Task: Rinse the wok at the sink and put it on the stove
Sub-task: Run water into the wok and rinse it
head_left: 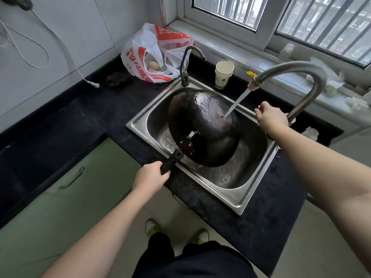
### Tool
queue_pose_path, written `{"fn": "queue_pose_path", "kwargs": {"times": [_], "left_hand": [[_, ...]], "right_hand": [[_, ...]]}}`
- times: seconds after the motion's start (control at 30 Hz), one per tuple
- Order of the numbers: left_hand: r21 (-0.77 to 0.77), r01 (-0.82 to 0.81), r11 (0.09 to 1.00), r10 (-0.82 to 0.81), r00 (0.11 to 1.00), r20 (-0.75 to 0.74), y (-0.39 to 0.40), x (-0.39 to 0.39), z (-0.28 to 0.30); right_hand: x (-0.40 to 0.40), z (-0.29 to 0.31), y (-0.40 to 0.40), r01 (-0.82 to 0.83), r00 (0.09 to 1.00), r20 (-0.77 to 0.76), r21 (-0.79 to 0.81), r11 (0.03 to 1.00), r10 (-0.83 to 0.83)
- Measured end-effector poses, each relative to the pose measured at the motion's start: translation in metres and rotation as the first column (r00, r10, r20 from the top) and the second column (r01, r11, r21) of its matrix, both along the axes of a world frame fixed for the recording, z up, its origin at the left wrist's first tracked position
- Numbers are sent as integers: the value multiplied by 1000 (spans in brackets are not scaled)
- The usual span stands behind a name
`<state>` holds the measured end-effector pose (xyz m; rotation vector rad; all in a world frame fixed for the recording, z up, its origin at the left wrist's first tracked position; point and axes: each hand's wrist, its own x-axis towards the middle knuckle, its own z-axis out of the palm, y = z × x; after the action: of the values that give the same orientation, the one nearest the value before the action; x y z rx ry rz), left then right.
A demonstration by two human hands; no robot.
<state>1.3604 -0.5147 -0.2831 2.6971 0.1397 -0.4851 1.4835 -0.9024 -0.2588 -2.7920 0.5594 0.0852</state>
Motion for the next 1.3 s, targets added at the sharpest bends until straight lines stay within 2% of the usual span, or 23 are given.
{"fn": "queue_pose_path", "kwargs": {"times": [0.13, 0.27, 0.57, 0.93, 1.03, 1.1, 1.17, 1.3], "left_hand": [[112, 42, 993, -48, 998, 46, 6, 6, 4], [172, 15, 985, -30, 996, 86, 9, 10, 6], [183, 13, 983, -32, 994, 105, 6, 8, -2], [122, -105, 987, 104, 994, 14, -9, -3, -10], [113, -103, 988, 115, 988, -102, -9, 1, -10], [63, -106, 992, 118, 965, -234, -6, 9, -11], [-104, -157, 982, 111, 930, -351, -1, 14, -12], [-317, -190, 929, 19, 882, -471, 6, 15, -13]], "right_hand": [[0, 0, 1, 8, 1000, 7, 5, 1000, -8], [0, 0, 2, 2, 1000, 19, 3, 1000, -2], [-2, -1, 4, 28, 999, 46, 22, 999, -29], [-4, 4, 7, 16, 999, 35, -11, 1000, -16], [-5, 4, 8, 21, 999, 39, -10, 1000, -20], [-6, 5, 8, 22, 999, 32, -13, 1000, -22], [-5, 4, 8, 17, 999, 32, -22, 1000, -16], [-3, 1, 7, 15, 999, 30, -30, 999, -14]]}}
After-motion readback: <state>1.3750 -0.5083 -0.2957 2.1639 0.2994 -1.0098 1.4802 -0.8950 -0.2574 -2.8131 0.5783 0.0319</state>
